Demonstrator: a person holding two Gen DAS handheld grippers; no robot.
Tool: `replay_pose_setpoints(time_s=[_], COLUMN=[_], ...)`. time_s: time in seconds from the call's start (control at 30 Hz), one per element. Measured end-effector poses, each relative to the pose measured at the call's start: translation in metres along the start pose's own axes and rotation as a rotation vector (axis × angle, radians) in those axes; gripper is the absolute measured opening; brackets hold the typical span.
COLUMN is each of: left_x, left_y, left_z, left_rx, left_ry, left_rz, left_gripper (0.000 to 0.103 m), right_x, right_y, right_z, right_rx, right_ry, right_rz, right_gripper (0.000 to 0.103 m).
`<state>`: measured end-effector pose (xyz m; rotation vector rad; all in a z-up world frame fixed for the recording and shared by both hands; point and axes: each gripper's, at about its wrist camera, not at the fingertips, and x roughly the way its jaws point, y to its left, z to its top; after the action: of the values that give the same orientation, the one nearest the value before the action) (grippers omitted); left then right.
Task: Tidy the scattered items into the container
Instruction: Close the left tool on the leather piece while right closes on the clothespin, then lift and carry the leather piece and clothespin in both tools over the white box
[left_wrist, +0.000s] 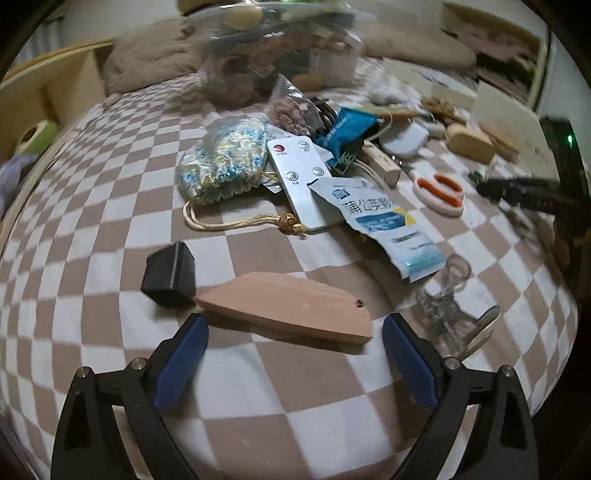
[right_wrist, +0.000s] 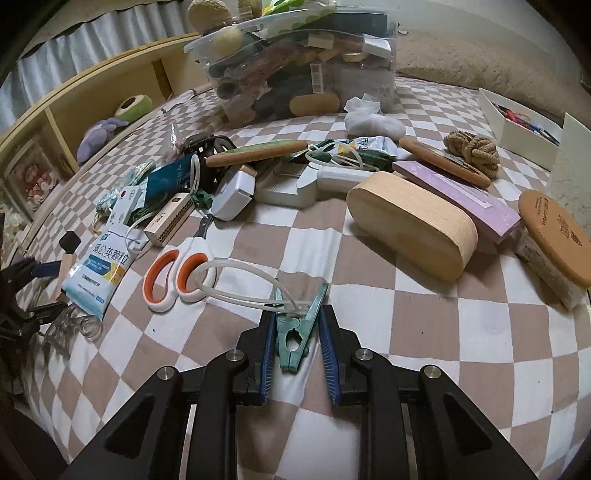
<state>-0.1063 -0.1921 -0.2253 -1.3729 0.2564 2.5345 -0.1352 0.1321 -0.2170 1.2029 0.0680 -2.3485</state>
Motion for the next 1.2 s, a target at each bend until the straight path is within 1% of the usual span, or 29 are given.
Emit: replay_pose_setpoints(time_s=[0.07,0.1,0.23,0.43,0.77,0.87,1.03,1.13,1.2], left_x=[0.002,0.004,0.006,0.01,0.016,0.017,0.014,0.01,0.007], left_y=[0.006,0.01,0.019,0.019,0.017,0.013,0.008,0.007,0.007], left_z=[0.003,0.005,0.008,0.015,0.026,0.023,0.017,0.015,0.013], left_rx=[0.013,0.019,0.05,0.127,0.123,0.127,0.089,0.058,0.026], left_ry=[0.016,0.031,0.049,0.068,0.075,0.076,0.054,0.037,0.029], left_rz=[0.028,0.029,-0.009,-0.062,-0.124,-0.105,-0.071,-0.044,-0.026], left_gripper=[0.103,0.103,0.103,0.103,0.103,0.102,0.101,0.094,0.094], right_x=[0.0,0.0,0.001,0.001,0.002,0.002,0.002,0.0,-0.001], right_y=[0.0,0.0,-0.002,-0.002,-0.003,-0.003,-0.003,-0.002,-0.003], right_z=[0.0,0.0,-0.001,-0.001,0.0,-0.001,0.0,0.0,-0.001], right_rx=[0.0,0.0,0.011,0.013,0.014,0.013,0.012,0.008,0.012], right_ry=[0.0,0.0,0.003,0.004,0.004,0.004,0.003,-0.008,-0.016], right_rz=[0.001,0.001,0.015,0.018,0.019,0.018,0.017,0.015,0.021], right_gripper=[0.025,0.025,0.025,0.025,0.025,0.025,0.025,0.025,0.025])
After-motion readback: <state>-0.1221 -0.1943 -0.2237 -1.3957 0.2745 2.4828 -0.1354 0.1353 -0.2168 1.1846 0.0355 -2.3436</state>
